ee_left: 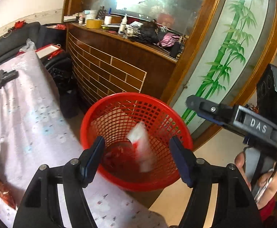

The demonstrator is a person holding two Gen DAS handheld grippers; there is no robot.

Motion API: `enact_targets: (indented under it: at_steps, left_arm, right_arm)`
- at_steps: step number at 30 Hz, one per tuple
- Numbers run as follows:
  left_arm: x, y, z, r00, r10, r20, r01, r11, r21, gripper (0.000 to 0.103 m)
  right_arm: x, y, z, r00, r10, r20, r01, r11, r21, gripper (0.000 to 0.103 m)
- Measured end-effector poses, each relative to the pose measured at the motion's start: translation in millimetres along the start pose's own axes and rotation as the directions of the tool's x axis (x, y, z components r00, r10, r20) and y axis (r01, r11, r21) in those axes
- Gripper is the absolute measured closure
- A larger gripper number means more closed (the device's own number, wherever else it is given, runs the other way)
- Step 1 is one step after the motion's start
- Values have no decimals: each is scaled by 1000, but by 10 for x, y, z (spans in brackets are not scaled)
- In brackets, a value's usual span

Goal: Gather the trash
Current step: 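Carry both items over the red wastebasket and open both tools to drop them, then grasp the green towel with left tool while right grasps the brown snack bag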

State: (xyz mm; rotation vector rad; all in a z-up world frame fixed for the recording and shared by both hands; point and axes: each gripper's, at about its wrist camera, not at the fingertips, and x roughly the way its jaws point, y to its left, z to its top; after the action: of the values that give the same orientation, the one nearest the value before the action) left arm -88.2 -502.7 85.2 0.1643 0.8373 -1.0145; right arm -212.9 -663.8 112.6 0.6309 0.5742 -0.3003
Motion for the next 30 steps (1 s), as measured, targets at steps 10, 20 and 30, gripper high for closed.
enact_targets:
  at_steps: [10,20,30]
  left_arm:
    - [-899,506,-472,980,167,105,-158,984,-84,32]
    - [-1755,1403,-1246,941,326,90,-298,924,-238,31]
    - [-2557,2541,-1803,814,580,21,-494,712,-500,27]
  right_arm:
    - [87,706,-389,991,121,-57,-127,985,-120,34]
    - [533,1799,-1005,946,212,-244,-274,928,-254,34]
    - [742,2456,-1507,909,235,-344,-354,872,-340,34]
